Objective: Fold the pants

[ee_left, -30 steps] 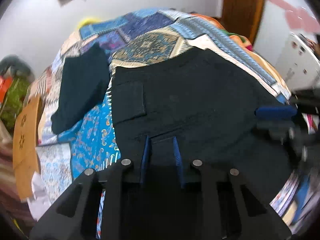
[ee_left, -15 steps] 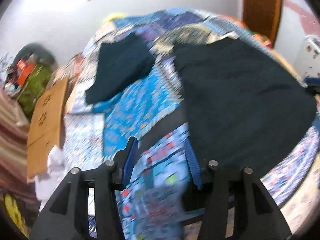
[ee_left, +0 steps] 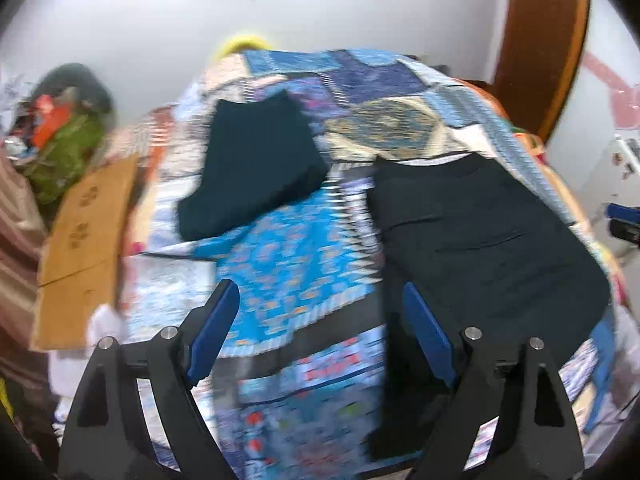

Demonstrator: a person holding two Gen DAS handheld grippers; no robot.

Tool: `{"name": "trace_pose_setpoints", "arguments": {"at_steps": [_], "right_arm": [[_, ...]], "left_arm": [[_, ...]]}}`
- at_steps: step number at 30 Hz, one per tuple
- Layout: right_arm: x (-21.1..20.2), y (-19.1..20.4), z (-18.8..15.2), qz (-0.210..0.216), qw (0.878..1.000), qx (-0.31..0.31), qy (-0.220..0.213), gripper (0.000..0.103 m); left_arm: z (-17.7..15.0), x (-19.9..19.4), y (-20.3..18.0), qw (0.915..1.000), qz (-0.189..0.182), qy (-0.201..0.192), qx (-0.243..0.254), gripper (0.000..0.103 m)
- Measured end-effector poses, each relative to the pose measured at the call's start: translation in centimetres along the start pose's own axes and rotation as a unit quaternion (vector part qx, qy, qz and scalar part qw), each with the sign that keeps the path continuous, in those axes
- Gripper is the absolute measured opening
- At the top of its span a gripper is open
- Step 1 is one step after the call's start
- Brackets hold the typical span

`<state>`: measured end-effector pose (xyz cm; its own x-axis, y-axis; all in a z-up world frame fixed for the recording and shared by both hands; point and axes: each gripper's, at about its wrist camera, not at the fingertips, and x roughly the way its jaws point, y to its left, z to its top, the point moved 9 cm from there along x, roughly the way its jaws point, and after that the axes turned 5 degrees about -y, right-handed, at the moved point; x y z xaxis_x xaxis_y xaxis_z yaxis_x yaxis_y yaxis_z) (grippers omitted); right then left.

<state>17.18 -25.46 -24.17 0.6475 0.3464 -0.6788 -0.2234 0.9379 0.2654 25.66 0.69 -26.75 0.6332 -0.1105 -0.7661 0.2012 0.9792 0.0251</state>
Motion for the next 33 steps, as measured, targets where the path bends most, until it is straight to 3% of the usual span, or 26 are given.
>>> {"name": "trace_pose_setpoints", "arguments": {"at_steps": [2,5,8,13,15,20,22,24,28,33], "right_arm": [[1.1,0.8,0.1,0.017,1.000,0.005,0.000,0.081],[3.9,1.7,-0.5,0.035,0.999,0.003,0.037,0.081],[5.8,2.1,-1.9,0.053,0.996,0.007,0.072,0.081],[8.2,2.3,-3.3,0.096,0.989,0.028,0.112,0.081],[8.6,2.5,-3.2,0.116,0.986,0.034,0.119,0.083],[9.5,3.9,-3.0,0.145,0.980,0.023,0.138,0.078],[9.8,4.3,-2.9,0.150,0.978,0.023,0.141,0.067],[10.0,4.1,-2.6,0.153,0.978,0.038,0.139,0.054],[9.9,4.2,-2.1,0.149,0.979,0.042,0.135,0.034],[8.7,5.3,-0.9,0.144,0.983,0.009,0.116,0.024]], "left_arm": [[0.3,1.3,-1.4,0.9994,-0.031,0.017,-0.002,0.085],[0.0,3.8,-3.1,0.9962,-0.065,0.058,-0.001,0.085],[-0.7,6.1,-4.1,0.9884,-0.108,0.105,-0.021,0.085],[-1.1,8.2,-5.0,0.9724,-0.167,0.150,-0.062,0.086],[-1.1,8.9,-5.3,0.9672,-0.182,0.160,-0.075,0.095],[0.0,10.1,-6.4,0.9602,-0.205,0.170,-0.084,0.098],[0.5,10.4,-7.0,0.9602,-0.207,0.171,-0.076,0.098],[1.3,10.3,-7.8,0.9618,-0.206,0.168,-0.066,0.084],[2.2,9.7,-8.4,0.9686,-0.189,0.154,-0.048,0.069],[2.8,8.4,-8.4,0.9737,-0.178,0.139,-0.030,0.044]]}}
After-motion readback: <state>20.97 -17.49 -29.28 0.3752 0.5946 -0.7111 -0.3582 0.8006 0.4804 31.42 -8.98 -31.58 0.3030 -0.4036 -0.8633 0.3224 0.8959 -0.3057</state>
